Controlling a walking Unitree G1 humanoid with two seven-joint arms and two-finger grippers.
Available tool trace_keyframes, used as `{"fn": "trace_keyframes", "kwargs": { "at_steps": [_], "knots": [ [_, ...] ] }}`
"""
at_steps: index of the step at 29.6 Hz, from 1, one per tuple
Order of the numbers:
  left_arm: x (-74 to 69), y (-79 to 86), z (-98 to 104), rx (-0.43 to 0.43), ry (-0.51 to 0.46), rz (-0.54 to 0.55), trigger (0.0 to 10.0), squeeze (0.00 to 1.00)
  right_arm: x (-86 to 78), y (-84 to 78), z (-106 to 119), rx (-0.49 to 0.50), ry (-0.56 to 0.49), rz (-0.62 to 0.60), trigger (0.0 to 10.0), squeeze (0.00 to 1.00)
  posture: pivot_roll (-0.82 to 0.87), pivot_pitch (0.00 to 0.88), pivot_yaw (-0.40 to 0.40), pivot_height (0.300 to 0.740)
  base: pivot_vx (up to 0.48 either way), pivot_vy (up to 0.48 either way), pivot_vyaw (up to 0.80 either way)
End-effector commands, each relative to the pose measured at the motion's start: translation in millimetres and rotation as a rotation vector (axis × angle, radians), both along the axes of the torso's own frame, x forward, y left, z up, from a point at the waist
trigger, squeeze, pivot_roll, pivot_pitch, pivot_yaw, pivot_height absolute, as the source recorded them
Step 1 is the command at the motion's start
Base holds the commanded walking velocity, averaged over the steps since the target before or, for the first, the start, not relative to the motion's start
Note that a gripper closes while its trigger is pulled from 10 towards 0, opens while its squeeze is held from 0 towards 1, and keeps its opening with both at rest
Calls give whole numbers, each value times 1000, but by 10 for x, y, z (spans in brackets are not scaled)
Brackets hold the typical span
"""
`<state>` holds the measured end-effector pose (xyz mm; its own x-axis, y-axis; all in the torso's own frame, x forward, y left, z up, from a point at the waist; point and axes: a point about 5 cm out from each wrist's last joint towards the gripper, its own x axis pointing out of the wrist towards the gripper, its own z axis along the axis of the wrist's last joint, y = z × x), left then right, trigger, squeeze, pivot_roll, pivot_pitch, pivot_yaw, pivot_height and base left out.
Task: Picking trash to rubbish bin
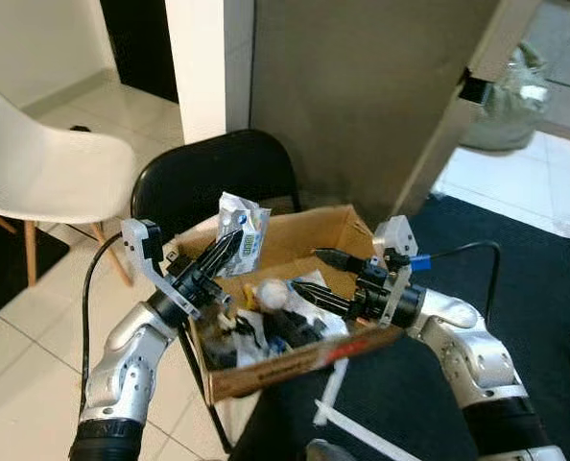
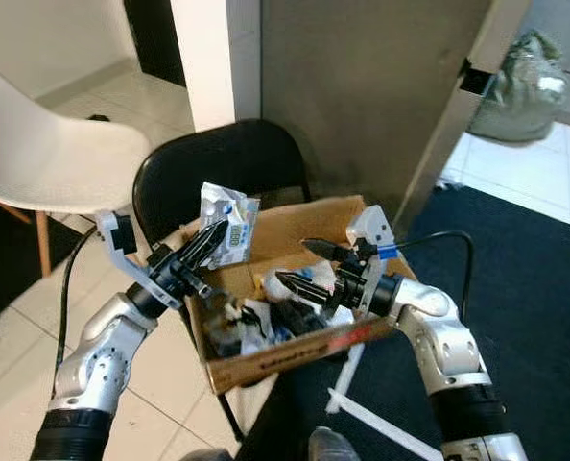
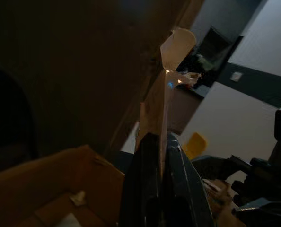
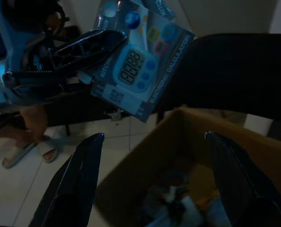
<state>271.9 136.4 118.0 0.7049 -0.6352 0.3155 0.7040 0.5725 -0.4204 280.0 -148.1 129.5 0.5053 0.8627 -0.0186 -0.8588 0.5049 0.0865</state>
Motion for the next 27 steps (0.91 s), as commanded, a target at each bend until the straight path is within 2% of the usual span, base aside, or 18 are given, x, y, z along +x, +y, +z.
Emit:
{"fn": "trace_keyframes", "kwargs": {
  "at_steps": [1, 8, 12, 19, 20, 21, 27],
  "knots": [
    [18, -3, -6, -7, 14, 16, 10000, 0, -3, -32, -1, -12, -1, -8, 10000, 0, 5, 0, -27, 740, 0, 0, 0],
    [60, 88, -34, 13, 28, 83, 10000, 0, -4, -32, -4, -13, 0, -10, 10000, 0, 4, 0, -24, 740, 0, 0, 0],
    [133, 168, -65, 87, 39, 167, 10000, 0, -7, -32, -4, -14, -1, -11, 10000, 0, 3, 0, -24, 740, 0, 0, 0],
    [129, 122, -72, 112, 28, 134, 10000, 0, -8, -34, -4, -16, -2, -12, 10000, 0, 3, 0, -24, 740, 0, 0, 0],
    [123, 105, -75, 96, 32, 116, 10000, 561, -8, -33, -3, -16, -3, -12, 10000, 0, 3, 0, -24, 740, 0, 0, 0],
    [125, 104, -79, 92, 35, 115, 10000, 1000, -8, -32, -2, -16, -3, -12, 10000, 0, 1, 0, -22, 740, 0, 0, 0],
    [130, 97, -88, 76, 36, 114, 10000, 1000, -9, -32, 0, -16, -3, -13, 10000, 0, 1, 0, -22, 740, 0, 0, 0]
  ]
}}
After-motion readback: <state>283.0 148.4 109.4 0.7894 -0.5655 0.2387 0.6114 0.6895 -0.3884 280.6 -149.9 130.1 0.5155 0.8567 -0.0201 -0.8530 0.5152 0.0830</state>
